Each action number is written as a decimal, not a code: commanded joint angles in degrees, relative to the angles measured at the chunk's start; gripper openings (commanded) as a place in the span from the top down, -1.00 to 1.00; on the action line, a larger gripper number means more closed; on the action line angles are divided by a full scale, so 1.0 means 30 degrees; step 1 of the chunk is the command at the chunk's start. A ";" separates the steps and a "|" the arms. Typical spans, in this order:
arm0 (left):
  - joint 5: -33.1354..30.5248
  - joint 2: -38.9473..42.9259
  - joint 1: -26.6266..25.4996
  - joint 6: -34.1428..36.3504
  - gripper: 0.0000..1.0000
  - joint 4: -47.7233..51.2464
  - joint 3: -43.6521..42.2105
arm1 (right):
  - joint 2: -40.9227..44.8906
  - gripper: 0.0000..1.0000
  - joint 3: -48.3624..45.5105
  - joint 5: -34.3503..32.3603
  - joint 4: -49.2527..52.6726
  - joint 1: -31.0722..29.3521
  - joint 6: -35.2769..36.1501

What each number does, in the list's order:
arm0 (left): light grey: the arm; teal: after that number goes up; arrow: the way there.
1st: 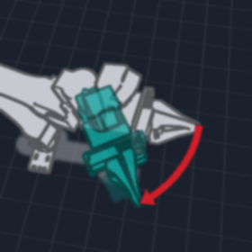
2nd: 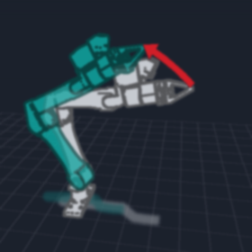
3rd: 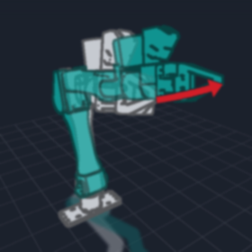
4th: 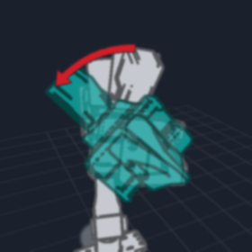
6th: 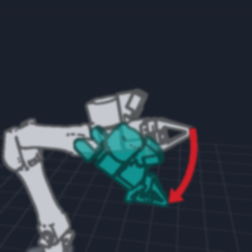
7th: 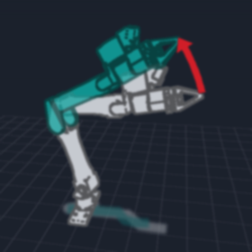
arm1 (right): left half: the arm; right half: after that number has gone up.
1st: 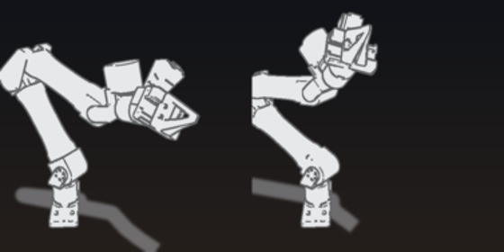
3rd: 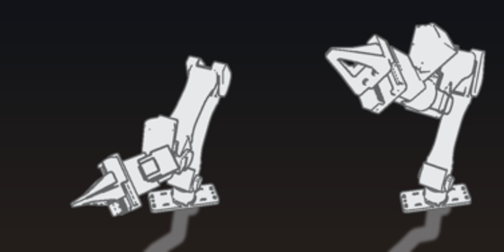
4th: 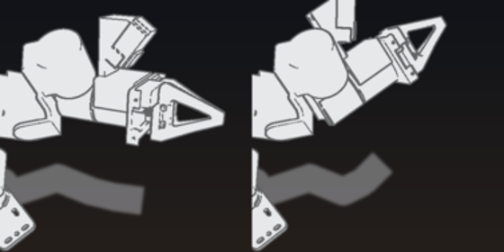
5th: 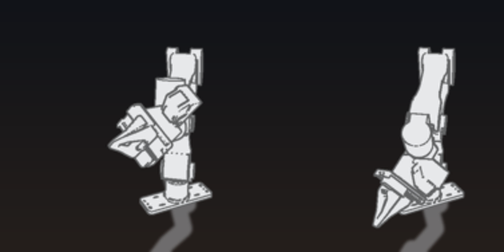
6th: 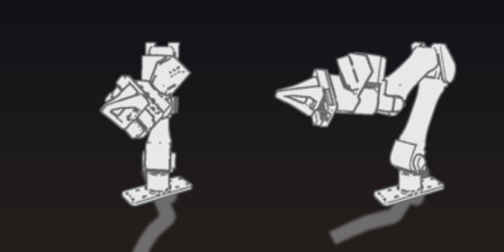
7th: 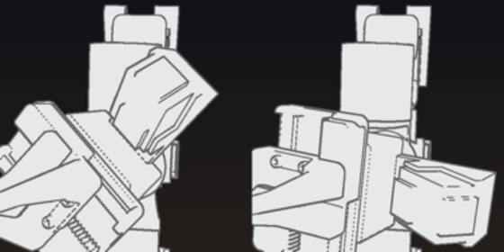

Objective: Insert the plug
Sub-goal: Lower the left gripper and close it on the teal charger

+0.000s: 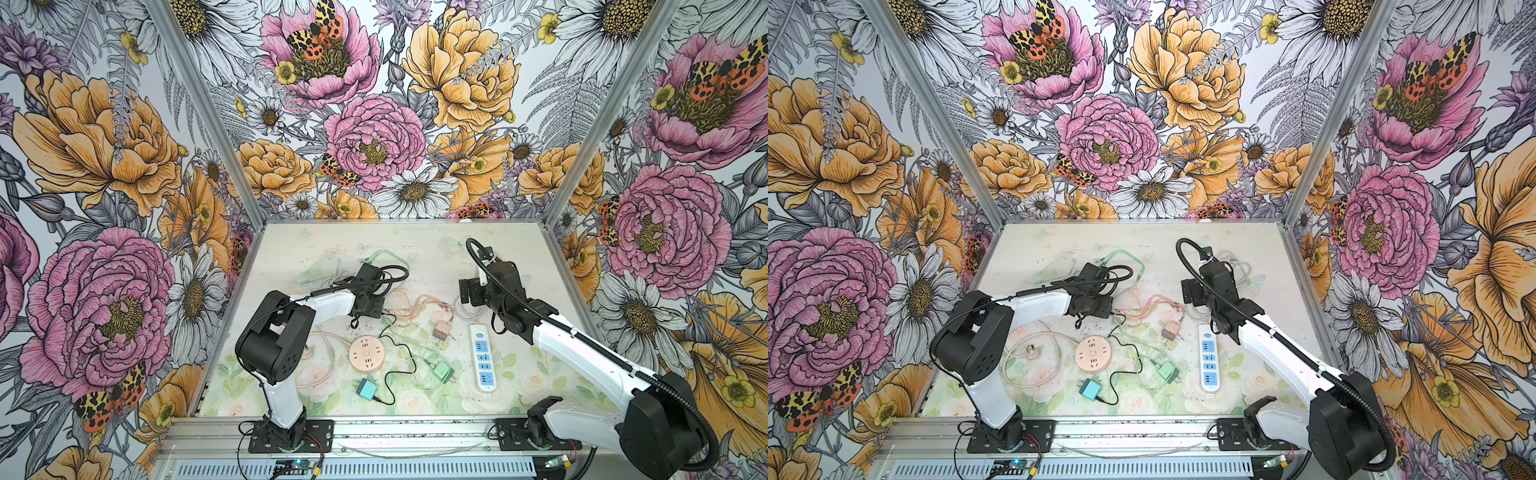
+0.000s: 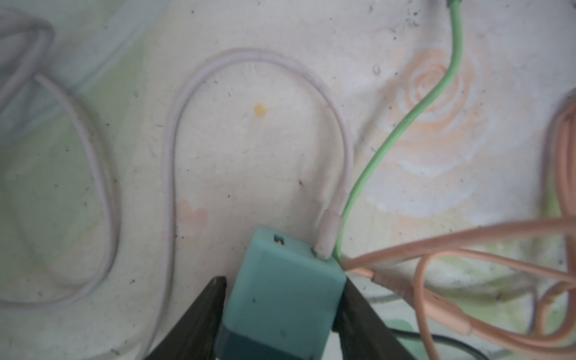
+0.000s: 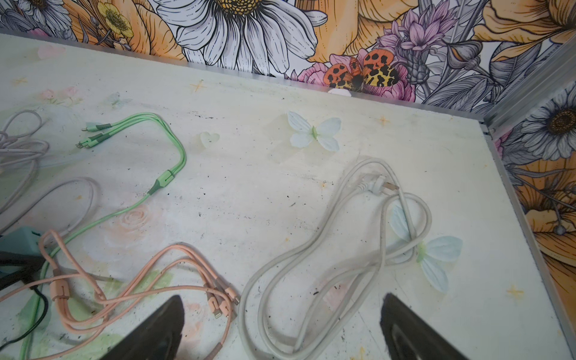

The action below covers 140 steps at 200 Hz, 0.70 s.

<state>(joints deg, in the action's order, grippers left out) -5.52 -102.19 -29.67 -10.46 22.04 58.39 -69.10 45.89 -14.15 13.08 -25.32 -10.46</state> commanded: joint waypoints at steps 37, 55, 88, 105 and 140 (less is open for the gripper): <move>0.0176 0.1532 0.0915 -0.0135 -0.20 -0.0534 -0.1528 | 0.0400 -0.98 -0.0245 -0.0230 -0.0070 -0.0157 0.0147; 0.0449 0.1734 0.1072 -0.0166 -0.17 -0.0852 -0.1810 | 0.0172 -0.98 -0.0124 -0.0202 -0.0054 -0.0165 -0.0056; 0.0903 0.1728 0.1154 -0.0028 -0.06 -0.1166 -0.1799 | 0.0075 -0.99 -0.0033 0.0180 -0.0037 -0.0229 -0.0352; 0.0859 0.1877 0.1164 -0.0068 0.00 -0.1265 -0.1867 | 0.0156 -0.99 -0.0032 0.0151 -0.0028 -0.0233 -0.0352; 0.1605 0.2701 0.1336 0.0494 -0.11 -0.1844 -0.2225 | 0.0227 -0.99 0.0213 0.0595 -0.0021 -0.0284 -0.0337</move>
<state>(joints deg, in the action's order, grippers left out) -3.49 -97.21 -26.28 -10.24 19.29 52.29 -69.04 45.45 -13.54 13.10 -25.61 -10.74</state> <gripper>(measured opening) 0.522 0.993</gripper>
